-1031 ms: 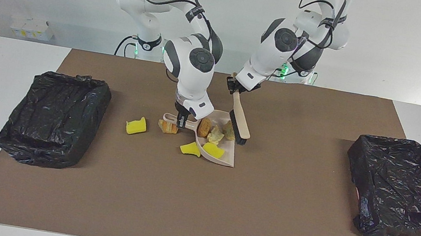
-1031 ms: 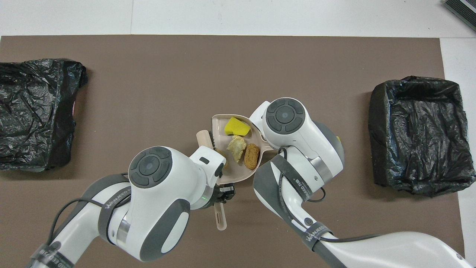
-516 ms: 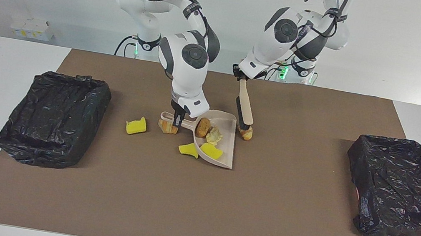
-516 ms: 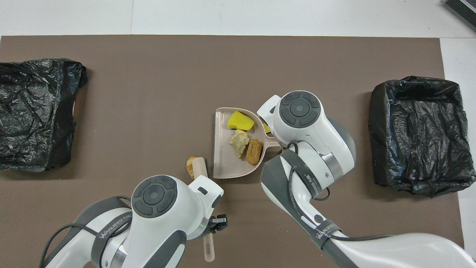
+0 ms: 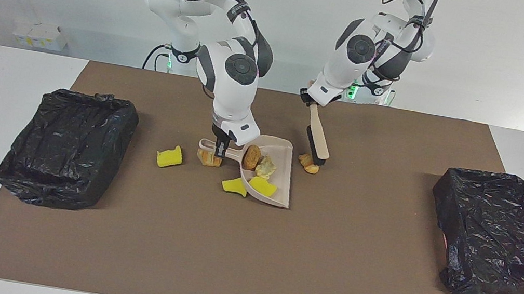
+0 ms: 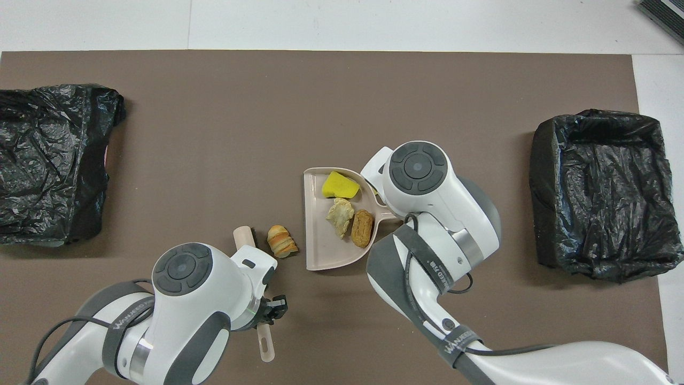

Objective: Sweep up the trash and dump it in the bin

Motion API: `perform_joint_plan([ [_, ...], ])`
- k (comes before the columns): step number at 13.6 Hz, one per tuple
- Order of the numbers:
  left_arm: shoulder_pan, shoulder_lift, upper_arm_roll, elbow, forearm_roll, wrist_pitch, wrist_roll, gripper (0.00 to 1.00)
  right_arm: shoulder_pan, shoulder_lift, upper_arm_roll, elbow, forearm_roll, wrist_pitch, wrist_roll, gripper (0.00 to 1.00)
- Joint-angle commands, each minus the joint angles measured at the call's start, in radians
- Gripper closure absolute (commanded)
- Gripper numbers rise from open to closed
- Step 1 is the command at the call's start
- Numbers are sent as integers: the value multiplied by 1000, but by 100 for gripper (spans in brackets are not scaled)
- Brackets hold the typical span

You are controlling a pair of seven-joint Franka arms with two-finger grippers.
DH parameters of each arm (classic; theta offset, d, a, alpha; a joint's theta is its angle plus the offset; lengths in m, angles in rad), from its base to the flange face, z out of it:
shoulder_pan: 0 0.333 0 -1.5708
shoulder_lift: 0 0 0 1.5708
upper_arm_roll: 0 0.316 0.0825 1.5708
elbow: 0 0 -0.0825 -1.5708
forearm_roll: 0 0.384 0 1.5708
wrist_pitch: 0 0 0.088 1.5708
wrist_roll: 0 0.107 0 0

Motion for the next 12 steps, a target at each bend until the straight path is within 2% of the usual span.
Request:
perform_joint_plan([
  [1,25,-27,-9,-56,14,71,-13,100,13,-11,2,-26,-50,13,-25,100],
  [5,-6,80,-20,-26,9,206,-3,100,21,-6,2,-29,-56,18,-17,100],
  [9,-134,141,-20,98,-66,234,10,100,40,7,5,-27,-53,41,62,100],
  [12,-211,138,-20,109,-72,263,-13,100,48,21,5,-27,-48,68,111,100],
])
